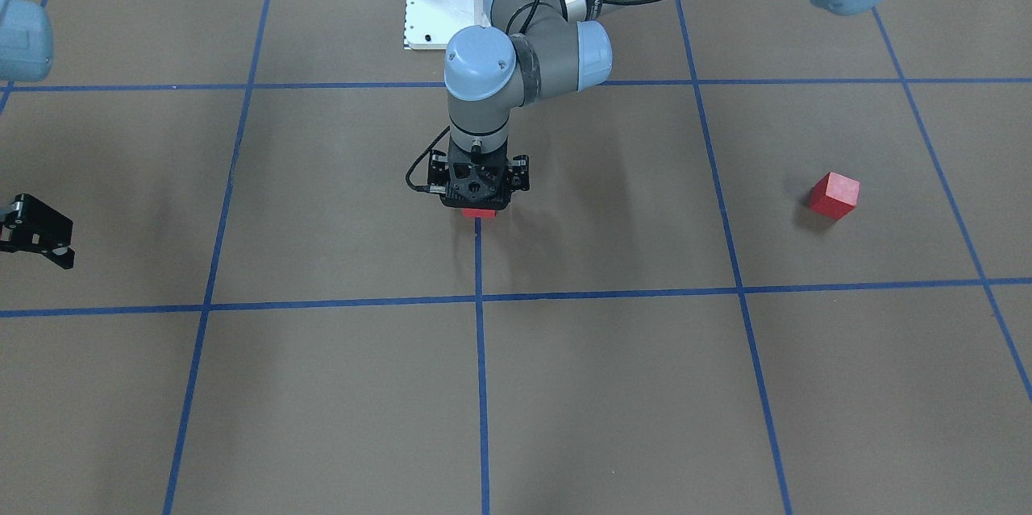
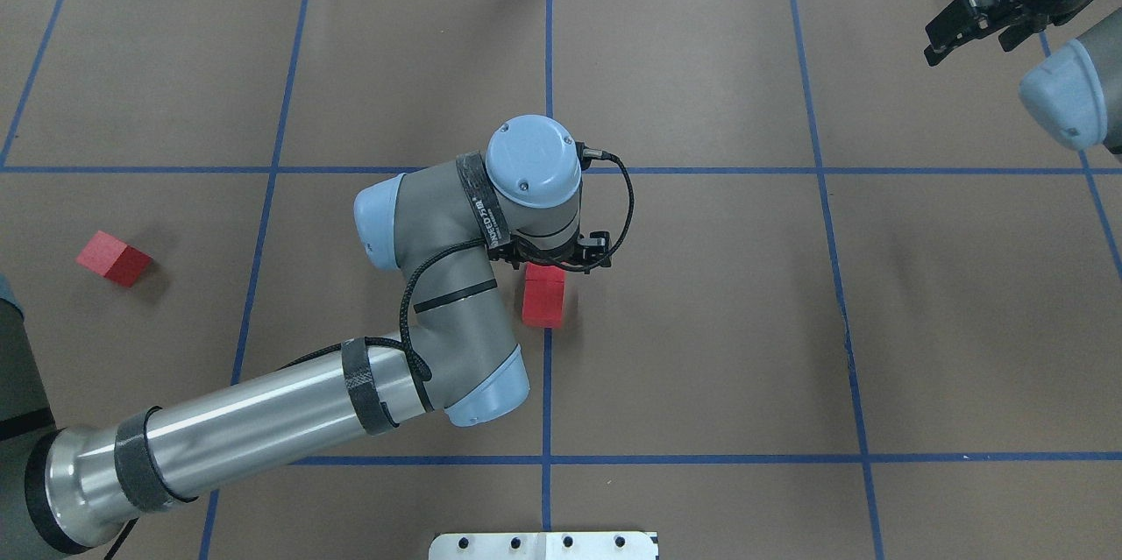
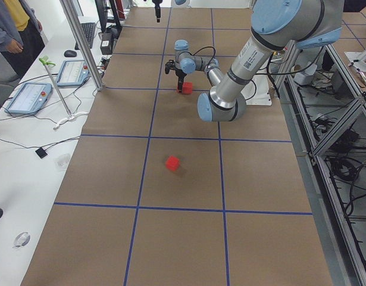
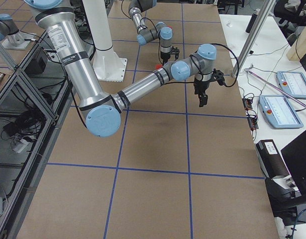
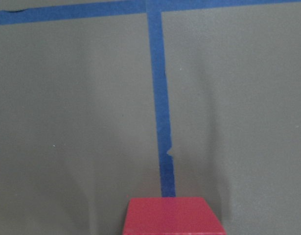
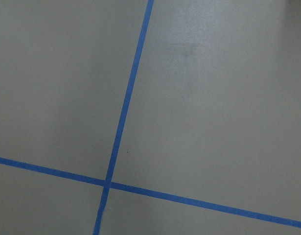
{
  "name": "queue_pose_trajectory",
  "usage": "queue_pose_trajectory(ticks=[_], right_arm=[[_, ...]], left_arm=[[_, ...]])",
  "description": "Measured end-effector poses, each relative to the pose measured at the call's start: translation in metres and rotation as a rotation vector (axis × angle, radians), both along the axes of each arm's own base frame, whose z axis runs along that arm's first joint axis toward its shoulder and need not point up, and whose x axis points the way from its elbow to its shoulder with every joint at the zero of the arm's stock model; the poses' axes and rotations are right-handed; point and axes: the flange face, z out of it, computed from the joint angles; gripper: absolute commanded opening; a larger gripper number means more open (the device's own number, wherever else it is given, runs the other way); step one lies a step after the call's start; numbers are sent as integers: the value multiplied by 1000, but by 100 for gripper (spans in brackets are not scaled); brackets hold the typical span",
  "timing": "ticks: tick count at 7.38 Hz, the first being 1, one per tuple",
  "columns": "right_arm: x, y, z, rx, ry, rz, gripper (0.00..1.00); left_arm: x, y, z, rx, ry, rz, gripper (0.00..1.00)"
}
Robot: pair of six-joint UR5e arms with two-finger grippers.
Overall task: Form red blocks into L shape at center
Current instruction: 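Open the left gripper and lift it off the placed cube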
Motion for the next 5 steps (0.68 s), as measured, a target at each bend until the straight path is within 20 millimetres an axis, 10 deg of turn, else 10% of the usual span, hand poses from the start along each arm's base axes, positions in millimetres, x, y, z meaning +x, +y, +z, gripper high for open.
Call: queue_pose_trajectory(ticks=[3, 5], right_arm=[[-1, 0, 0, -1, 0, -2, 100], [-4, 0, 0, -1, 1, -6, 100]], left_arm=[[-58, -8, -35, 7, 7, -39, 100], [-112, -16, -9, 52, -8, -42, 100]])
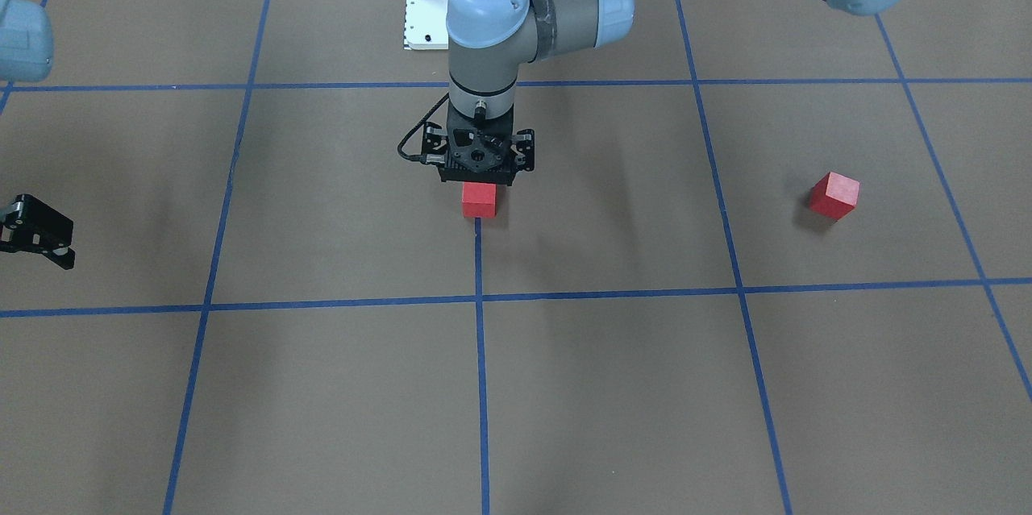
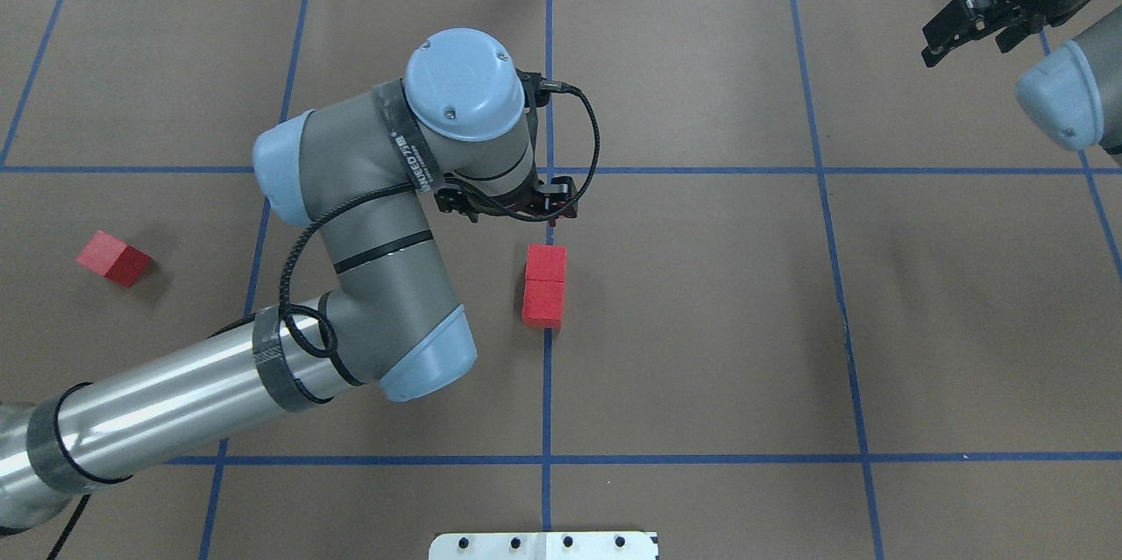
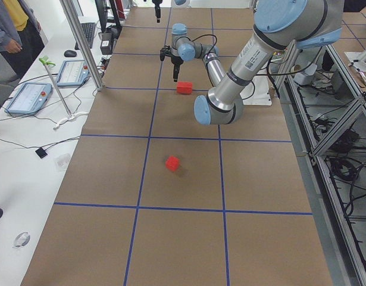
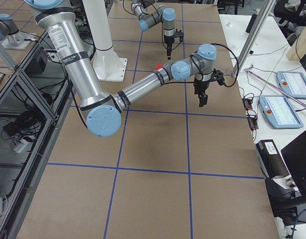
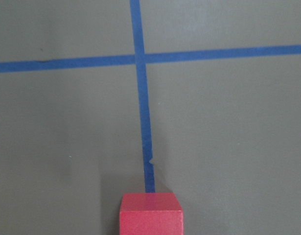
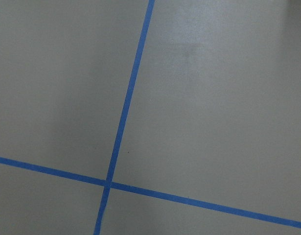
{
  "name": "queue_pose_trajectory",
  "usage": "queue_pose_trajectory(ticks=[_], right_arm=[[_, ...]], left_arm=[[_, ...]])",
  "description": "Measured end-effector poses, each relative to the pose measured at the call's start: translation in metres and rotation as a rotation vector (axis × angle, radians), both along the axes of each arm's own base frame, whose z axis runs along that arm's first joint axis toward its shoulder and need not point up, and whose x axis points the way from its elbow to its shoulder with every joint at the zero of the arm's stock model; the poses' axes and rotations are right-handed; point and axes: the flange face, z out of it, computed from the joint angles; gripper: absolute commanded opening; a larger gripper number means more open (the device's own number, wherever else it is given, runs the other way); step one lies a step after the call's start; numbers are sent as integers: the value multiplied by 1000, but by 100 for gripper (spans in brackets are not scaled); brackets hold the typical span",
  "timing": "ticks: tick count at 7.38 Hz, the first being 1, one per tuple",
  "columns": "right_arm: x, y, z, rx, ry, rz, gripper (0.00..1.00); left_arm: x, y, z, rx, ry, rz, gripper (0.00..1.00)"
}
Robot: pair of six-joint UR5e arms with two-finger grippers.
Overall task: Form red blocks into L shape at center
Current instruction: 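Open the left gripper and lift it off the placed cube, then move the left gripper to the remaining red cube and lower onto it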
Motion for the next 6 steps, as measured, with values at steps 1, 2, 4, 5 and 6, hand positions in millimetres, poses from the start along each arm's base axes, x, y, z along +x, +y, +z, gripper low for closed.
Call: queue_pose_trajectory(ticks=[1, 2, 4, 5, 6], right_arm=[[-2, 1, 0, 0, 0, -3, 100], [-3, 1, 0, 0, 0, -4, 100], [-3, 1, 0, 3, 1, -5, 100], [-3, 1, 0, 4, 2, -5, 100], [-3, 1, 0, 4, 3, -4, 100]], left_arm=[[-36, -3, 33, 45, -24, 16, 100], [-73, -6, 71, 103, -63, 50, 100], [-145, -13, 135, 251, -153, 159, 100], [-172, -12, 152, 300, -173, 205, 100], [-186, -9, 160, 337, -173, 258, 100]])
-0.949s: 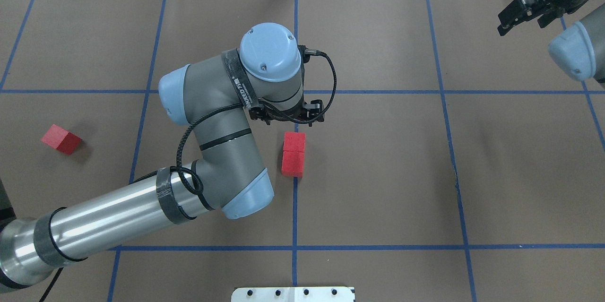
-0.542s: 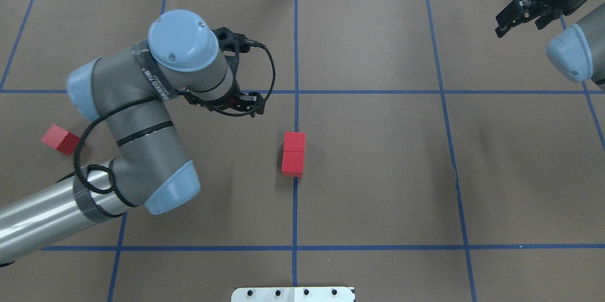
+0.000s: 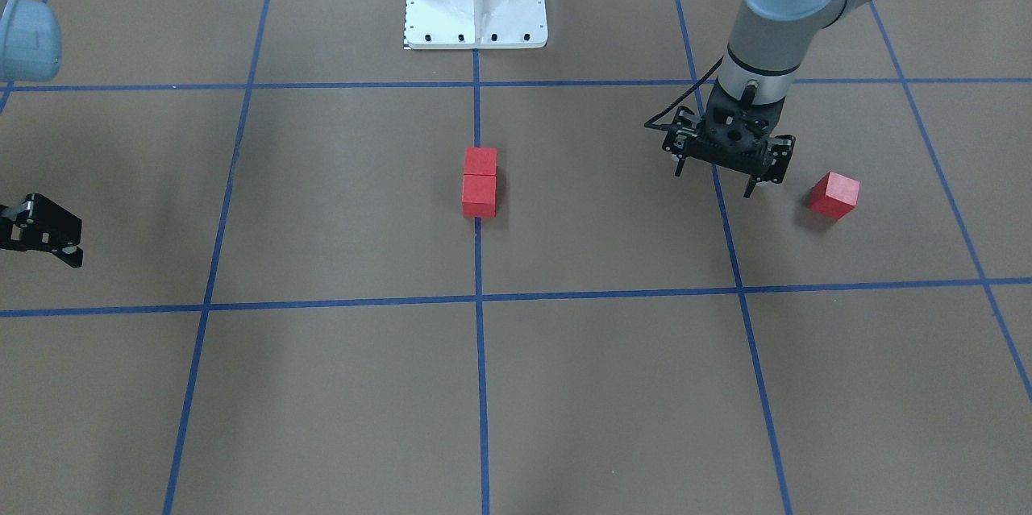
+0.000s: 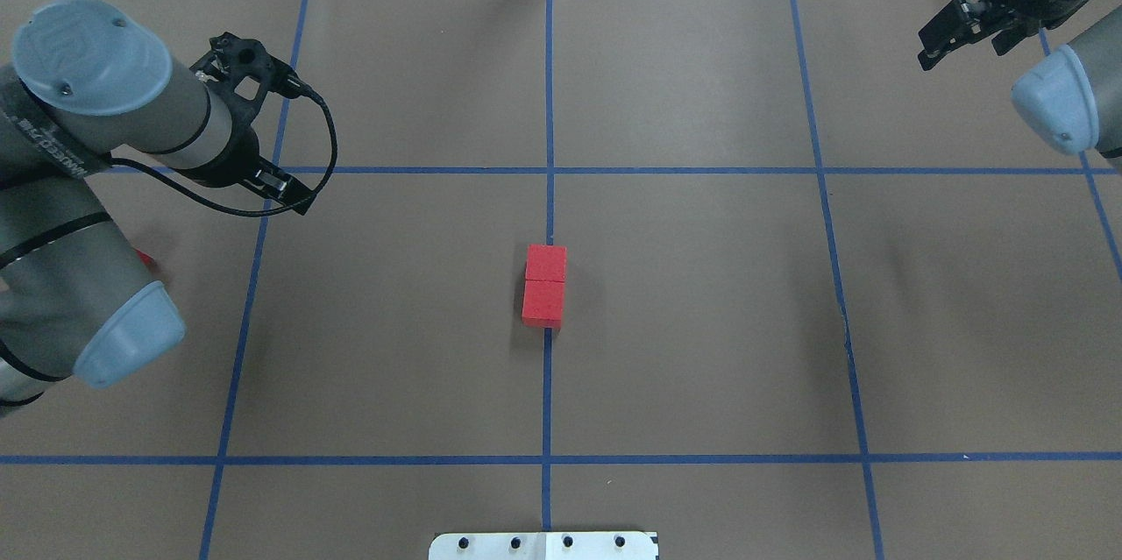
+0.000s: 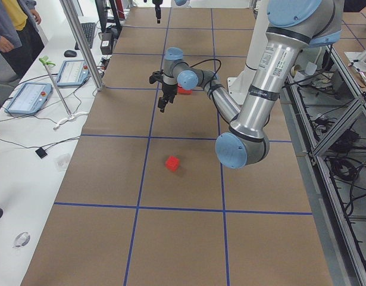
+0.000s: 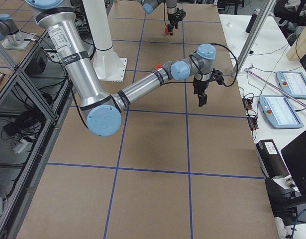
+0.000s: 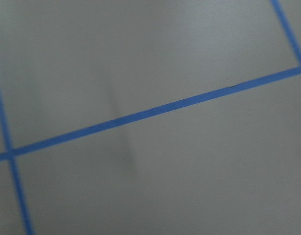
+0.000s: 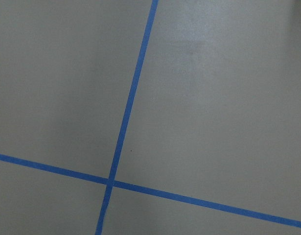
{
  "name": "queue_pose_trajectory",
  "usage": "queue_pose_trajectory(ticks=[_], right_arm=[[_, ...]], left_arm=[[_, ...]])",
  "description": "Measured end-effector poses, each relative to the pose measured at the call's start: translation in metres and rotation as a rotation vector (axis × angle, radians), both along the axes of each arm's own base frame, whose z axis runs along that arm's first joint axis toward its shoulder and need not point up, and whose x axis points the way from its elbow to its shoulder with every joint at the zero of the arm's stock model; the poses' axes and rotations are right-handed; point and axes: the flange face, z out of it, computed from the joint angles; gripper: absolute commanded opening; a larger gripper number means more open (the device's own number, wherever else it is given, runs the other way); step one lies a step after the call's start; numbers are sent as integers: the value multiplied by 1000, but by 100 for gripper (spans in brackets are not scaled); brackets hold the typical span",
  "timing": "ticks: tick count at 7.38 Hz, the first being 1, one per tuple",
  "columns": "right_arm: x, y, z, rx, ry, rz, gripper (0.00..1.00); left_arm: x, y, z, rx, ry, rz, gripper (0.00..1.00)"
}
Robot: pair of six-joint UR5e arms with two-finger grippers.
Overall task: Form red blocks into L shape at center
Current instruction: 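Move the left gripper to the remaining red cube and lower onto it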
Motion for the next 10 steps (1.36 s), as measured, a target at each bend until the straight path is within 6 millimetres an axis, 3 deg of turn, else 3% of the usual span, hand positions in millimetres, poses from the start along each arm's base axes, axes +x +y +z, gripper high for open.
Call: queue_pose_trajectory(ticks=[1, 3, 5, 7, 8, 10], right_arm=[[0, 0, 0, 1, 0, 0, 100], [0, 0, 0, 1, 0, 0, 100], [-2, 0, -1, 2, -1, -3, 100], [-4, 1, -2, 5, -1, -6, 100], [-4, 1, -2, 5, -1, -6, 100], [-4, 1, -2, 7, 1, -6, 100]], left_arm=[[-9, 0, 8, 21, -7, 42, 100], [-38, 4, 57, -14, -3, 77, 100], [-75, 19, 132, -38, 13, 67, 100], [-108, 18, 214, -50, 64, 37, 100], [-116, 14, 239, -61, 89, 25, 100], [-118, 11, 254, -137, 117, -47, 100]])
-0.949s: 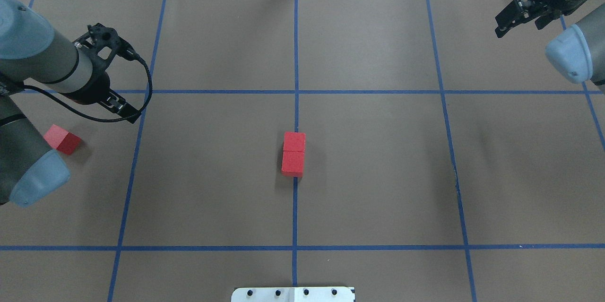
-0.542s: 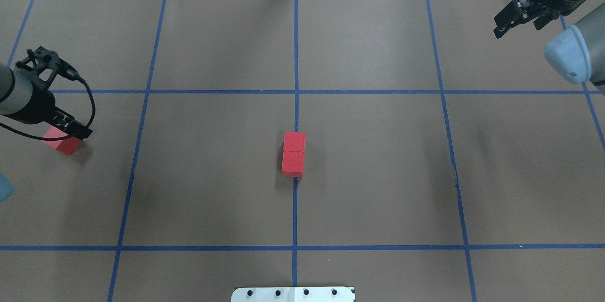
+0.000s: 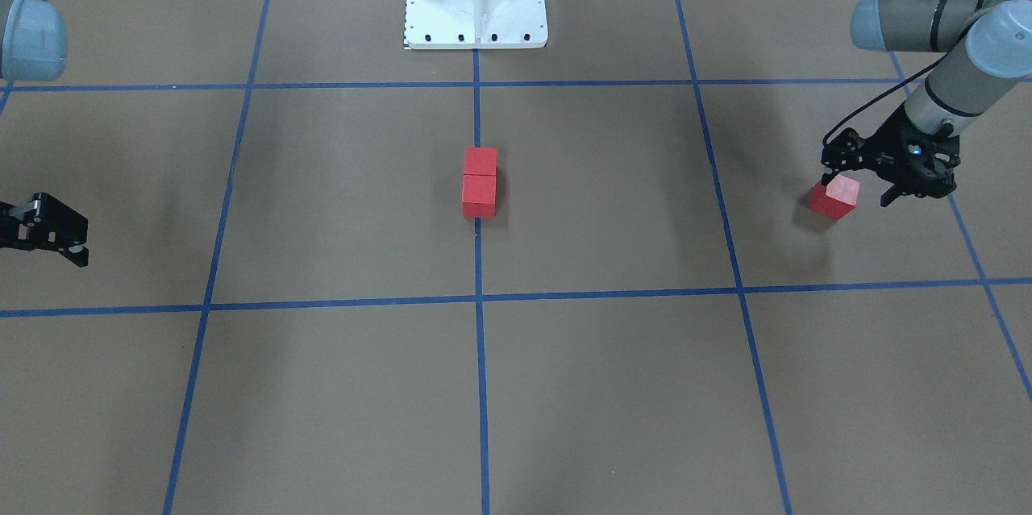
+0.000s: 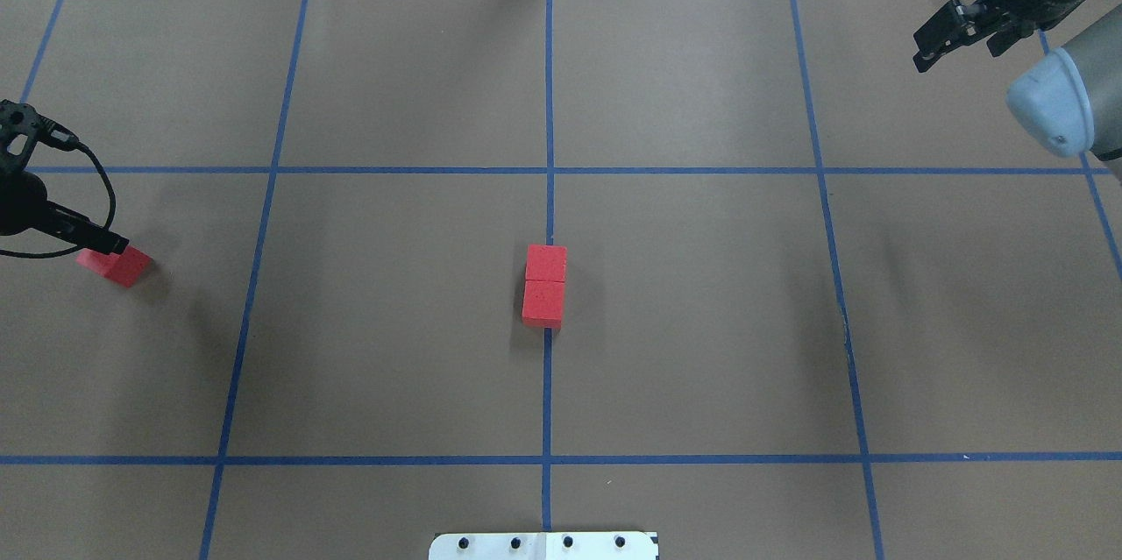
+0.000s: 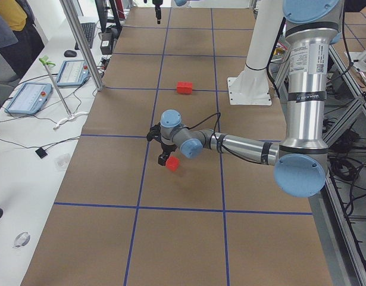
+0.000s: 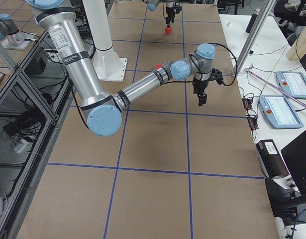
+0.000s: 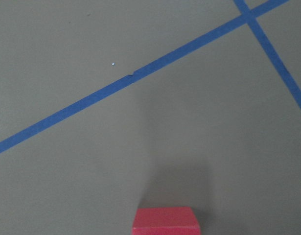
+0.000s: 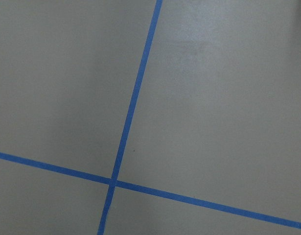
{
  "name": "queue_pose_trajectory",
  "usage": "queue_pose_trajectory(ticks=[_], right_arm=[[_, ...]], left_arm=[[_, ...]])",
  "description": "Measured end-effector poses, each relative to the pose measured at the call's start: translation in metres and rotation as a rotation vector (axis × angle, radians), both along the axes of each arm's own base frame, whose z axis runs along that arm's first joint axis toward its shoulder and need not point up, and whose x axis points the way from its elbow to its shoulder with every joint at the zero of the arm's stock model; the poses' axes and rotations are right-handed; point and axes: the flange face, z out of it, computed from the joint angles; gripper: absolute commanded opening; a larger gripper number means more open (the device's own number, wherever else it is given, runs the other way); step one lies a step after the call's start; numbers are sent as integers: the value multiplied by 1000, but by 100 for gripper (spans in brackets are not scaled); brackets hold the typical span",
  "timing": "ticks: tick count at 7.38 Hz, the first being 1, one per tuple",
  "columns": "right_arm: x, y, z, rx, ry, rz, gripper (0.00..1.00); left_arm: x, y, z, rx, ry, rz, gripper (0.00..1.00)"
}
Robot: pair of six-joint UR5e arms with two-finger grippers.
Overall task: Form red blocks into L shape at center
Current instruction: 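Move the left gripper to the remaining red cube and lower onto it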
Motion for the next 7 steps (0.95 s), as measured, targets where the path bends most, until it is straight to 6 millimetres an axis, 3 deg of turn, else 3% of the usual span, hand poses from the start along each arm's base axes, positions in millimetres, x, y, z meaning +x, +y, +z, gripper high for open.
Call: queue_pose_trajectory(ticks=[7], right_arm=[[0, 0, 0, 3, 7, 3, 100]], left_arm=[[18, 1, 6, -17, 9, -4, 100]])
